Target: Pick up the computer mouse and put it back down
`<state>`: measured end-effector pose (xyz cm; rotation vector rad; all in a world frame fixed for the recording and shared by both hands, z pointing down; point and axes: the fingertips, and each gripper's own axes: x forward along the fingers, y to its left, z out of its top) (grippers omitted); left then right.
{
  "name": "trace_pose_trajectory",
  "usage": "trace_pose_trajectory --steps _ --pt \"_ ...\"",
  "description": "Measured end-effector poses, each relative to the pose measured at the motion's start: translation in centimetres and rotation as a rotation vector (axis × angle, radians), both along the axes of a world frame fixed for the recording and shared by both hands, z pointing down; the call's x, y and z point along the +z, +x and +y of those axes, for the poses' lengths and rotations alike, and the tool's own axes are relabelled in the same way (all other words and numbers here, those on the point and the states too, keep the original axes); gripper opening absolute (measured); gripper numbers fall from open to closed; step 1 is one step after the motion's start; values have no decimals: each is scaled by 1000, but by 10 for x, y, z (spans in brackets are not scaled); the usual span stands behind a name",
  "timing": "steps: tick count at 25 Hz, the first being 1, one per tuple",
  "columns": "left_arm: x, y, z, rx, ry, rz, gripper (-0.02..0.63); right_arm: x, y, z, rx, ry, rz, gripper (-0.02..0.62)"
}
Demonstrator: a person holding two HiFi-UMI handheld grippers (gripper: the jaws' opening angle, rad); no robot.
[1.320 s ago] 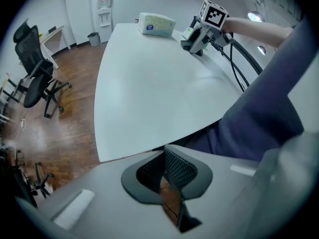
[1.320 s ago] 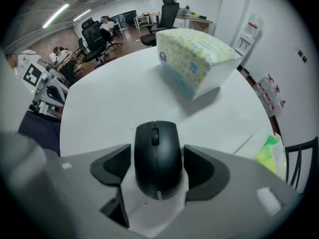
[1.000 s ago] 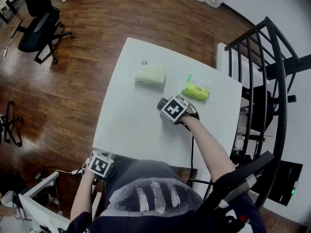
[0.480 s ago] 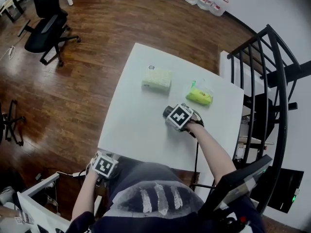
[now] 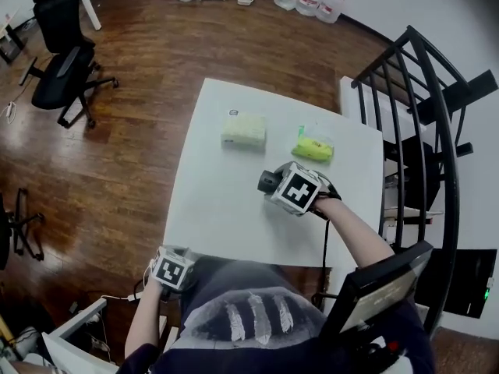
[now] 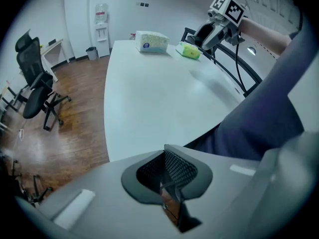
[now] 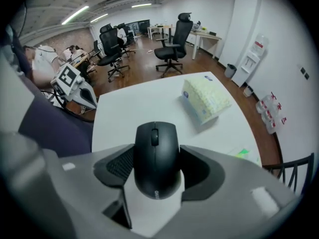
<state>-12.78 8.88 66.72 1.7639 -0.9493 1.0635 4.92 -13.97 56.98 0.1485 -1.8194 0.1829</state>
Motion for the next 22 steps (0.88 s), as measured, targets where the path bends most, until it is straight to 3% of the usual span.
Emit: trace_pose_trajectory --steps 2,7,11,22 --pt "-8 -8 -7 10 24 -30 15 -19 -6 7 -23 11 -18 290" --pt "-18 -3 -13 60 64 26 15 -54 -17 23 -40 33 -48 290" --pt "-21 -3 -19 100 88 25 15 -73 -15 36 -35 48 -60 290" --pt "-61 33 -37 120 196 -3 15 -126 32 60 -98 83 -62 290"
